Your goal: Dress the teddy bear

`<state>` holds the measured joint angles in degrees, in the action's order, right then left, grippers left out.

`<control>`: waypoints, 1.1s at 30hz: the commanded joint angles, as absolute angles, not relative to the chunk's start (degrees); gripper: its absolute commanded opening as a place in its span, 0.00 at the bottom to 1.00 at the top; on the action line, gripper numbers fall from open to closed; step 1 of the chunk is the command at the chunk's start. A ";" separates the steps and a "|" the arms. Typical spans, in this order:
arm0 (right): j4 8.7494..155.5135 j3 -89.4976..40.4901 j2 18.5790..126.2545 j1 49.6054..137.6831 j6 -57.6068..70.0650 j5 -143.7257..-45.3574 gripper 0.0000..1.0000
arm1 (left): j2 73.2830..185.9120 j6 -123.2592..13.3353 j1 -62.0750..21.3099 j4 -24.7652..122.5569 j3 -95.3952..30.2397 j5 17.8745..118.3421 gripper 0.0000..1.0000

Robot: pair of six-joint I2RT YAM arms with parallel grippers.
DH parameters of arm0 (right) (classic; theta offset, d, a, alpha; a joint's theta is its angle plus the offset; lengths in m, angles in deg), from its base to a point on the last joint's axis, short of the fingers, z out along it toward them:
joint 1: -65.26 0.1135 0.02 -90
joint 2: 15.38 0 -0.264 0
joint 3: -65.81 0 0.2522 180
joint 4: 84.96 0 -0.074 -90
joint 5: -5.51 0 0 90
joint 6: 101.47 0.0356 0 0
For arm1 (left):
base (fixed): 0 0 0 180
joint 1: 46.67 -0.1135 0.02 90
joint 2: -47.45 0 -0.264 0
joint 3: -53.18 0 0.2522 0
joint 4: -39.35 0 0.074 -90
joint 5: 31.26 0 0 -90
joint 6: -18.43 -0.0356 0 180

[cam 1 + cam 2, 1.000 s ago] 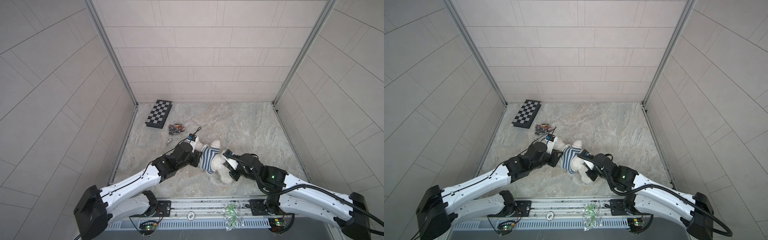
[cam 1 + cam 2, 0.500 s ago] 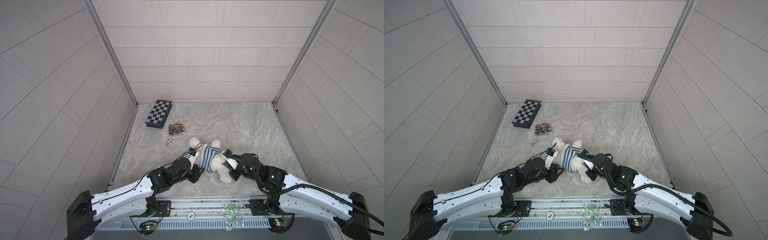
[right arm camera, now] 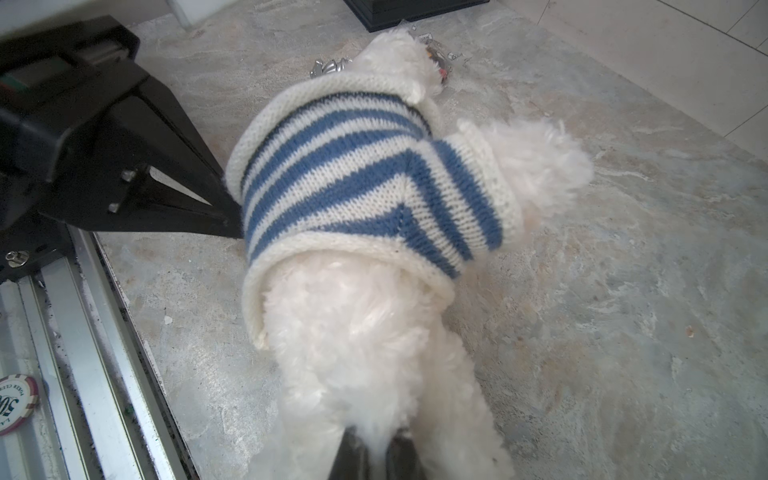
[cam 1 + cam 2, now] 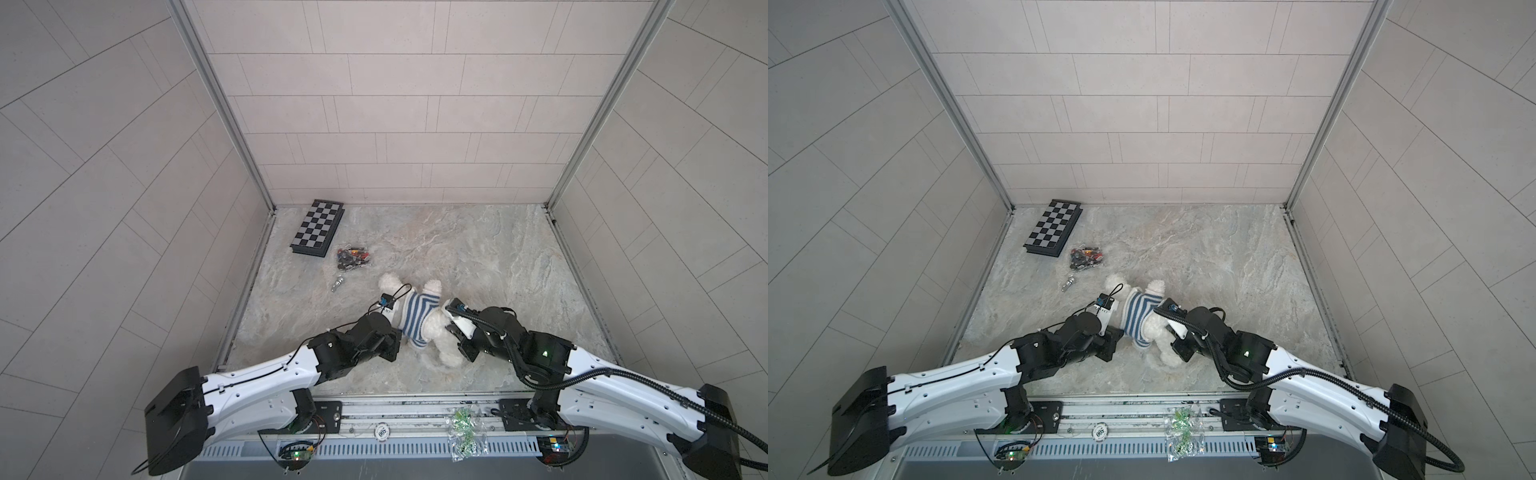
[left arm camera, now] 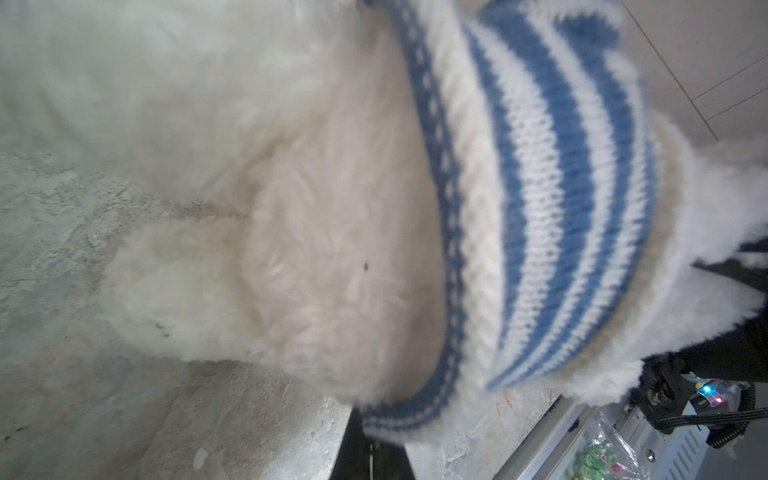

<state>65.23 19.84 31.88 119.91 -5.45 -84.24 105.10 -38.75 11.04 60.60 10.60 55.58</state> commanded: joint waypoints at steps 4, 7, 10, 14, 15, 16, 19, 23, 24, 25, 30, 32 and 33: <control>66.91 19.00 30.64 120.07 -5.97 -84.17 0.00 | 101.26 -37.49 5.15 63.15 12.37 54.16 0.00; 66.78 19.09 30.43 120.06 -6.06 -84.19 0.00 | 100.28 -38.30 4.33 64.53 12.02 53.33 0.00; 67.03 19.01 30.54 120.03 -6.19 -84.27 0.00 | 100.89 -39.16 4.31 64.70 11.27 54.09 0.00; 67.39 18.83 30.83 120.02 -6.26 -84.16 0.00 | 102.02 -39.79 4.30 63.17 10.95 57.36 0.00; 67.46 18.80 30.96 120.06 -6.34 -84.07 0.00 | 102.04 -40.05 4.33 62.97 10.78 58.37 0.00; 67.53 18.77 31.06 120.03 -6.52 -84.10 0.00 | 101.78 -40.34 4.43 62.80 10.77 59.33 0.02; 67.82 18.82 31.41 120.02 -6.98 -83.87 0.00 | 98.62 -41.04 4.44 63.37 10.54 61.77 0.18; 69.58 20.22 30.84 120.02 -8.22 -84.53 0.00 | 94.10 -44.04 4.32 67.86 7.15 62.99 0.40; 70.43 20.68 30.34 120.02 -8.74 -84.89 0.00 | 93.53 -44.88 4.33 68.89 5.77 63.51 0.44; 71.23 21.07 29.87 120.02 -9.26 -85.40 0.00 | 93.42 -45.55 4.31 69.92 4.63 63.95 0.48; 74.43 23.36 27.38 120.10 -11.75 -87.93 0.00 | 96.58 -48.58 4.15 71.71 -2.83 66.24 0.63; 74.94 23.78 27.32 120.08 -12.87 -88.50 0.00 | 99.35 -49.47 3.51 71.67 -6.20 67.69 0.68; 74.95 23.75 27.41 120.10 -13.49 -88.79 0.00 | 101.27 -49.98 3.00 71.77 -7.98 68.50 0.70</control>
